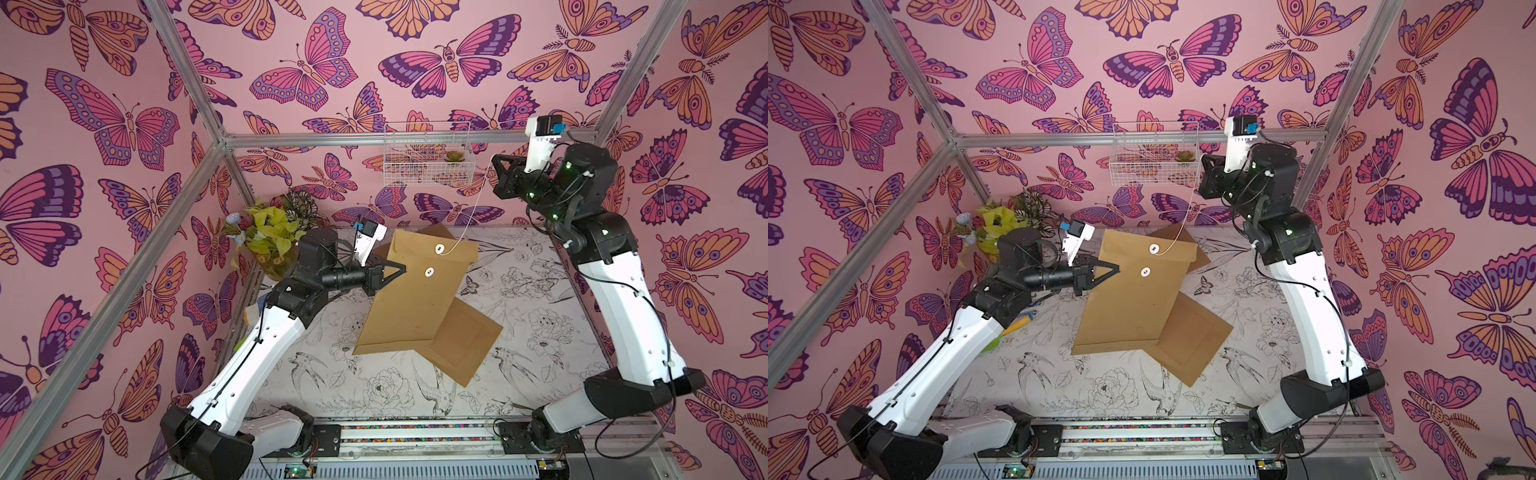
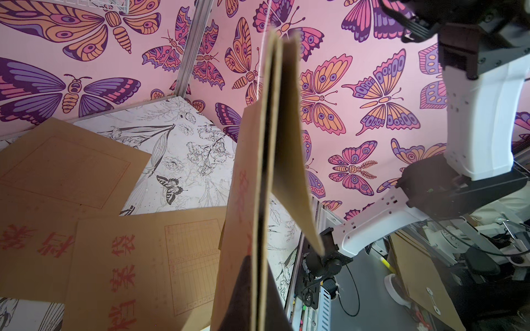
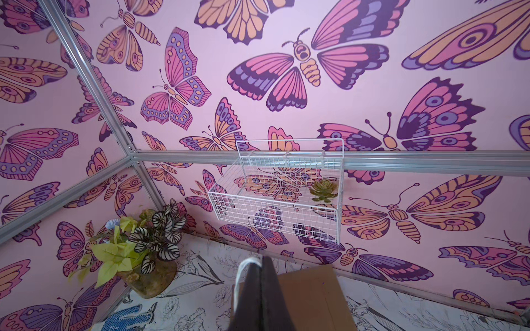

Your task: Open the file bag

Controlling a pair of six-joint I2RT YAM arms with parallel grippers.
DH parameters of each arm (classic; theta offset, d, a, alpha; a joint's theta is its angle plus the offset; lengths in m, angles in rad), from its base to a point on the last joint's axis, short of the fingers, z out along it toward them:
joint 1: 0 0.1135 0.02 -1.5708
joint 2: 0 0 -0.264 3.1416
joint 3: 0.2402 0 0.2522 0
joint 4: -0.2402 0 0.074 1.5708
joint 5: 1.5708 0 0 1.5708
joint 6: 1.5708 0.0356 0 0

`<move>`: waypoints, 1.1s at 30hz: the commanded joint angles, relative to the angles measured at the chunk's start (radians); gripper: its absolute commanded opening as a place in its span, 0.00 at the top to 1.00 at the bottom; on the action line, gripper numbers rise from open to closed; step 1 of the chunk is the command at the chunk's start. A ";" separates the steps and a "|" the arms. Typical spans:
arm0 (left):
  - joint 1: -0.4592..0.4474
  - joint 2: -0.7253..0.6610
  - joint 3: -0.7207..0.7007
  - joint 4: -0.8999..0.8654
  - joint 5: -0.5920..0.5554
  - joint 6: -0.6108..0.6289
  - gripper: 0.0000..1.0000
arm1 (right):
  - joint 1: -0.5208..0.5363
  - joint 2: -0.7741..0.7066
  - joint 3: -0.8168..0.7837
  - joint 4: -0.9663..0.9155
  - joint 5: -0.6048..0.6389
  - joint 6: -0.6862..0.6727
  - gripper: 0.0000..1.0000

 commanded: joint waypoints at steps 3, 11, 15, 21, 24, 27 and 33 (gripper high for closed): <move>-0.012 -0.030 0.028 -0.043 0.027 0.032 1.00 | -0.033 0.106 0.035 -0.030 -0.029 0.032 1.00; -0.014 -0.057 0.041 -0.058 0.085 0.024 1.00 | -0.044 0.154 -0.015 -0.084 -0.073 0.056 0.99; -0.015 -0.065 0.046 -0.054 0.092 0.031 1.00 | -0.060 0.190 -0.007 -0.186 -0.058 0.095 0.83; -0.015 -0.073 0.045 -0.032 0.102 0.038 1.00 | -0.069 0.157 -0.157 -0.158 -0.046 0.191 0.37; -0.015 -0.073 0.045 -0.013 0.095 0.039 1.00 | -0.070 0.135 -0.236 -0.127 -0.039 0.200 0.21; -0.015 -0.069 0.048 0.002 0.100 0.032 1.00 | -0.074 0.110 -0.291 -0.115 -0.023 0.200 0.12; -0.010 -0.072 0.042 0.023 0.078 0.033 1.00 | -0.140 0.044 -0.423 -0.065 -0.019 0.263 0.01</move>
